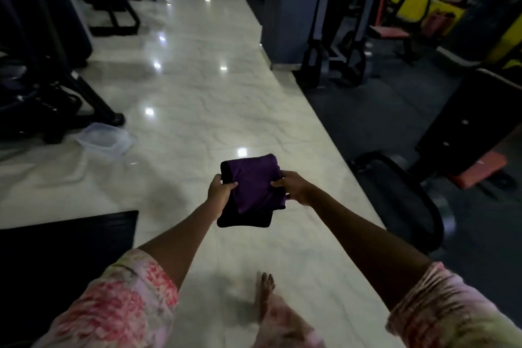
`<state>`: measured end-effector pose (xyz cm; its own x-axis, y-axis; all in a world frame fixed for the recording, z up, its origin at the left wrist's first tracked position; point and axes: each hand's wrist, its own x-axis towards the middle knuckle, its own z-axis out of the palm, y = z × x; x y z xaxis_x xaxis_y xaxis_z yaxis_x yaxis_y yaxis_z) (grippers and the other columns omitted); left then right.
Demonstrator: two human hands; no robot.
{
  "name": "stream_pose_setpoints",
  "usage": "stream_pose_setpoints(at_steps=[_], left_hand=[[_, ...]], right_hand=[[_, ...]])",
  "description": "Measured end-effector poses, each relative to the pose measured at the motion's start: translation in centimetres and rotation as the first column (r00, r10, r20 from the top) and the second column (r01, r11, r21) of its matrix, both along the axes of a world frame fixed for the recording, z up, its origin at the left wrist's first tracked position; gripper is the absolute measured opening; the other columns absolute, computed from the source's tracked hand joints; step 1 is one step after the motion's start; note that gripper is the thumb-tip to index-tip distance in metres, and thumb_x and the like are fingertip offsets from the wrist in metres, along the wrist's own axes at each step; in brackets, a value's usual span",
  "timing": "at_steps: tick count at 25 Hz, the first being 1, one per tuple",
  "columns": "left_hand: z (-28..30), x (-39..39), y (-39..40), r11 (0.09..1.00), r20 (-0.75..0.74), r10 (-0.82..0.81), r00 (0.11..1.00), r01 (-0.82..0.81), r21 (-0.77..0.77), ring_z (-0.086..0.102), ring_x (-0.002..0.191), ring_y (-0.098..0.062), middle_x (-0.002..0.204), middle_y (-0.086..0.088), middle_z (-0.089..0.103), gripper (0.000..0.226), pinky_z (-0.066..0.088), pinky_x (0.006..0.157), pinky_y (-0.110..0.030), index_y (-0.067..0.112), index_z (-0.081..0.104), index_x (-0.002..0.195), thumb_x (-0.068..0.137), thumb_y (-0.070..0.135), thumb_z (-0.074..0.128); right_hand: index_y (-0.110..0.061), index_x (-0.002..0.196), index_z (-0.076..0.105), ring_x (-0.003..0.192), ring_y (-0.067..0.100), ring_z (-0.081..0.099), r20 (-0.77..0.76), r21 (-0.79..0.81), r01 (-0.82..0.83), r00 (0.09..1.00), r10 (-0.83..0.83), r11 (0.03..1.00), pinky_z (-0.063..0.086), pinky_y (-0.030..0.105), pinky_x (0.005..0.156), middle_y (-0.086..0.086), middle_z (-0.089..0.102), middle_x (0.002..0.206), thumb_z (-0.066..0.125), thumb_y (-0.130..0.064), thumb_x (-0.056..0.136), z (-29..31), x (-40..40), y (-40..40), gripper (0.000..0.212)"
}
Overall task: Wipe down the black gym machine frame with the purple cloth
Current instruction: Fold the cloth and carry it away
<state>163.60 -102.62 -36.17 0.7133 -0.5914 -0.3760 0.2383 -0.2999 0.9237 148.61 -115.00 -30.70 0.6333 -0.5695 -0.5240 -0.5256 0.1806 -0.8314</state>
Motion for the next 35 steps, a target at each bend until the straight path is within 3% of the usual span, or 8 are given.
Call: stream_pose_setpoints(at_steps=[3,7,11,13,18,24,35], left_hand=[[0.1,5.8,-4.3,0.994,-0.001,0.108,0.994,-0.108,0.008,0.053,0.090,-0.023,0.085,-0.001,0.054,0.018,0.044,0.079,-0.032,0.006,0.048,0.100,0.088,0.001,0.061],[1.6,13.7,-8.9,0.971,0.006,0.237,0.971,-0.237,0.005,0.054,0.094,-0.025,0.095,-0.009,0.057,0.017,0.047,0.088,-0.041,0.009,0.048,0.092,0.087,0.001,0.063],[2.1,22.1,-10.9,0.916,0.009,0.401,0.916,-0.401,0.032,0.054,0.093,-0.024,0.091,-0.002,0.055,0.018,0.046,0.083,-0.034,0.007,0.048,0.101,0.089,0.002,0.061],[1.3,26.0,-10.9,0.889,0.016,0.455,0.890,-0.456,0.052,0.054,0.096,-0.024,0.101,-0.008,0.057,0.023,0.047,0.086,-0.037,0.006,0.048,0.108,0.089,0.002,0.061],[-0.5,38.5,-10.6,0.839,0.020,0.540,0.841,-0.540,0.061,0.054,0.099,-0.026,0.108,-0.010,0.056,0.027,0.048,0.085,-0.039,0.005,0.048,0.112,0.088,0.001,0.061],[-0.1,51.7,-7.9,0.770,0.037,0.631,0.775,-0.632,0.090,0.054,0.099,-0.026,0.107,-0.010,0.055,0.021,0.047,0.085,-0.039,0.005,0.047,0.105,0.089,0.001,0.059],[-1.7,74.6,-3.3,0.675,0.041,0.715,0.698,-0.705,0.215,0.052,0.097,-0.024,0.106,-0.008,0.053,0.022,0.043,0.079,-0.034,0.007,0.045,0.107,0.091,0.002,0.058]], right_hand=[[-0.010,0.126,0.055,0.103,0.024,0.055,0.017,0.011,-0.111,0.994,0.111,0.994,0.044,0.042,0.092,0.006,0.059,0.113,0.057,-0.003,0.089,-0.5,7.3,-6.3,0.037],[-0.008,0.128,0.052,0.104,0.024,0.054,0.018,0.060,-0.256,0.967,0.255,0.965,0.044,0.040,0.089,0.007,0.058,0.115,0.057,-0.002,0.089,0.6,17.1,-13.1,0.040],[-0.008,0.131,0.050,0.105,0.023,0.053,0.012,0.088,-0.397,0.918,0.397,0.914,0.046,0.033,0.080,0.006,0.057,0.117,0.057,-0.002,0.090,0.6,28.6,-16.8,0.043],[-0.008,0.131,0.049,0.104,0.023,0.053,0.003,0.097,-0.462,0.886,0.464,0.882,0.047,0.031,0.075,0.008,0.057,0.119,0.056,-0.002,0.090,-0.1,33.7,-17.2,0.042],[-0.008,0.132,0.050,0.107,0.024,0.053,-0.025,0.105,-0.548,0.833,0.553,0.830,0.044,0.042,0.094,0.012,0.056,0.130,0.055,-0.001,0.090,-3.3,49.0,-18.0,0.043],[-0.007,0.130,0.052,0.104,0.027,0.054,-0.020,0.119,-0.654,0.750,0.661,0.747,0.044,0.042,0.090,0.013,0.060,0.119,0.056,-0.002,0.089,-3.7,64.9,-15.5,0.042],[-0.008,0.132,0.049,0.111,0.031,0.053,-0.031,0.243,-0.755,0.622,0.783,0.609,0.045,0.041,0.089,0.015,0.054,0.131,0.054,-0.004,0.090,-7.3,91.5,-11.2,0.043]])
